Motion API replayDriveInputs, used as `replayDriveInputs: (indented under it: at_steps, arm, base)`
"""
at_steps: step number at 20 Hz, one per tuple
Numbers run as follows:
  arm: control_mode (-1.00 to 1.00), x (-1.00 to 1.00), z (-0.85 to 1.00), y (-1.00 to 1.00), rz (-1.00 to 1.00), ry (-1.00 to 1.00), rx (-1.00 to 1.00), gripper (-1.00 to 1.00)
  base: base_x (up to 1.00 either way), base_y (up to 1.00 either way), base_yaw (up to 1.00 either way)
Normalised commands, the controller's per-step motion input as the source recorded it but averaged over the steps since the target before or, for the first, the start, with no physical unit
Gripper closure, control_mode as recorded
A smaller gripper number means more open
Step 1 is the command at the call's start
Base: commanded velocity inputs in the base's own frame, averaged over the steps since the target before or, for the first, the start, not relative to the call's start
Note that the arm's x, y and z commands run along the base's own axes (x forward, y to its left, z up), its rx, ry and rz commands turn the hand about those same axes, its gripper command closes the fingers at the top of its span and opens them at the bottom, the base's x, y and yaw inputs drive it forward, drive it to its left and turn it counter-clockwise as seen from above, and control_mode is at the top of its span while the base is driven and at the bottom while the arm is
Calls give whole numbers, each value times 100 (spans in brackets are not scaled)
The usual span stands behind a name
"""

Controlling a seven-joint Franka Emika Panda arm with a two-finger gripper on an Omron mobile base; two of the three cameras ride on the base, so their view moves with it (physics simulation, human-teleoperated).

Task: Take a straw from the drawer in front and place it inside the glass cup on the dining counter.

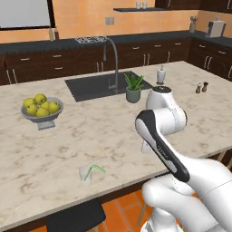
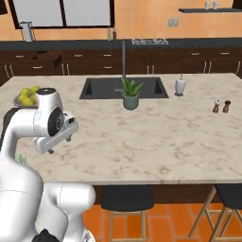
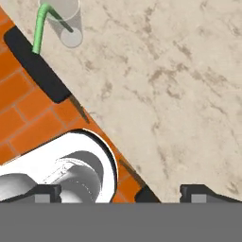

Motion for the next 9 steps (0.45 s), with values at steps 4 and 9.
replayDriveInputs:
  at_steps: [4,9]
  arm:
    - [-100,0,-20,-92,-32,0,0,-100]
    - [-100,-10,-14,-98,-33,0,0,-100]
  base:
    - [0,0,0]
    - [0,0,0]
